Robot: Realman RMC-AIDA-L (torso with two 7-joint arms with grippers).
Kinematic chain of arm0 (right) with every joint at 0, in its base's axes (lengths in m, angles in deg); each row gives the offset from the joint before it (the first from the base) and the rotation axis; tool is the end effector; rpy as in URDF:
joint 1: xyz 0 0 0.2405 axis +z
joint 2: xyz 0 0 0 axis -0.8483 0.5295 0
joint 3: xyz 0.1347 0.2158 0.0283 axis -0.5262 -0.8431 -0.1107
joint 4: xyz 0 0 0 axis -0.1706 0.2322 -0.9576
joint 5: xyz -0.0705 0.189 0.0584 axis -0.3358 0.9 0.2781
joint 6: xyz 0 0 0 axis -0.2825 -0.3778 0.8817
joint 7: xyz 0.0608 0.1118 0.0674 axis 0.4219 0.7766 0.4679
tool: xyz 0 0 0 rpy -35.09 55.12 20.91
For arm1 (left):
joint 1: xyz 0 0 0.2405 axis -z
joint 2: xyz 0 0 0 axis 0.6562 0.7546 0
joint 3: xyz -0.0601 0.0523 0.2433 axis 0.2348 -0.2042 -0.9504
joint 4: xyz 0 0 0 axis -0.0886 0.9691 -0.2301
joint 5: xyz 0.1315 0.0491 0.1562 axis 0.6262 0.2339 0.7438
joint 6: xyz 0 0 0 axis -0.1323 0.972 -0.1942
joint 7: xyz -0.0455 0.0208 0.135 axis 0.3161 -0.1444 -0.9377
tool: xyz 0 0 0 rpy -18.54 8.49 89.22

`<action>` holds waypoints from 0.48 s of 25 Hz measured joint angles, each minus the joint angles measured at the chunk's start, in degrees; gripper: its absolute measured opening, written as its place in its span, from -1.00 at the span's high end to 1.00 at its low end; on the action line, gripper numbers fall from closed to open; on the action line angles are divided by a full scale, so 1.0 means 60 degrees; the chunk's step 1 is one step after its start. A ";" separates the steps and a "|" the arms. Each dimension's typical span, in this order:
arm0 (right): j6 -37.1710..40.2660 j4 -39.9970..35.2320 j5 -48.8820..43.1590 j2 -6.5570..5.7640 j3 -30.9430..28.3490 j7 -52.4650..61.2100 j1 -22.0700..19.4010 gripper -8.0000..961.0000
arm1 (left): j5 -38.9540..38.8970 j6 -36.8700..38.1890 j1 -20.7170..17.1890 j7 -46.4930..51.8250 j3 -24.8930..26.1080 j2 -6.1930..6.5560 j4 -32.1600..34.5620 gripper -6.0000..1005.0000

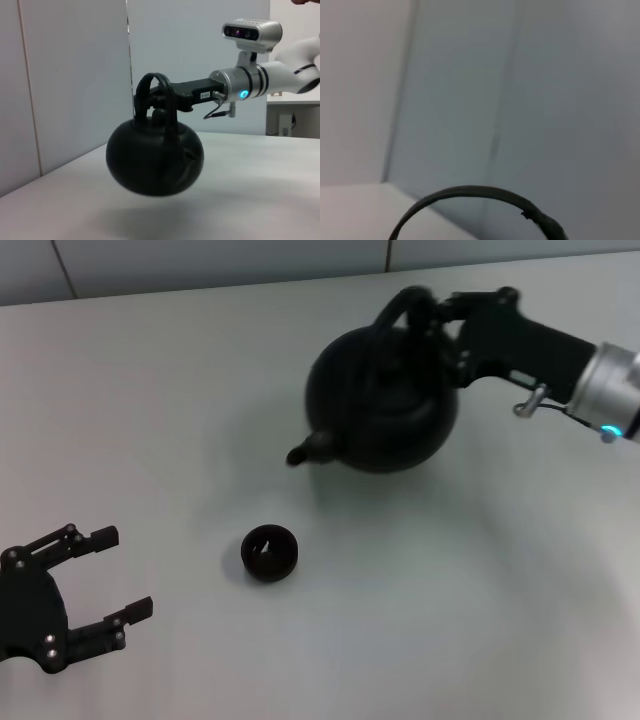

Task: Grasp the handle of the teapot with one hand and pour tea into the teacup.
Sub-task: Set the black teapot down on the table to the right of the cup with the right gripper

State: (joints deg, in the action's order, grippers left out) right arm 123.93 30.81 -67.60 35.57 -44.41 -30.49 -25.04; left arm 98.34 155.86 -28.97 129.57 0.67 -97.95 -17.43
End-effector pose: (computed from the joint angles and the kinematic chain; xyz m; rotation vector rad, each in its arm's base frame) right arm 0.2672 0.3629 -0.0007 -2.2545 0.2071 0.7964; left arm -0.3239 0.2306 0.0133 -2.6520 -0.2050 -0.7540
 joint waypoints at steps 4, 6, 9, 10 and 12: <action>-0.0083 0.0027 0.0424 -0.0003 -0.0016 0.0162 -0.0362 0.82 | -0.0005 0.0000 0.0024 0.0008 0.0000 0.0000 0.0001 -0.60; -0.0141 0.0060 0.0446 -0.0004 -0.0029 0.0185 -0.0451 0.82 | -0.0004 0.0000 0.0052 0.0016 0.0001 0.0000 0.0000 -0.60; -0.0364 0.0089 0.0448 -0.0007 -0.0019 0.0243 -0.0520 0.82 | 0.0002 0.0000 0.0098 0.0019 0.0001 -0.0002 0.0000 -0.60; -0.0455 0.0102 0.0448 -0.0007 0.0002 0.0261 -0.0531 0.82 | 0.0002 -0.0001 0.0113 0.0019 0.0001 -0.0006 0.0000 -0.60; -0.0581 0.0158 0.0448 -0.0008 0.0045 0.0273 -0.0533 0.82 | 0.0004 0.0000 0.0128 0.0019 0.0001 -0.0014 -0.0002 -0.60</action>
State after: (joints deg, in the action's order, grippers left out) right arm 120.44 31.75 -64.92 35.52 -44.14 -28.85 -28.24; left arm 98.37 155.86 -28.21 129.69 0.67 -98.04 -17.44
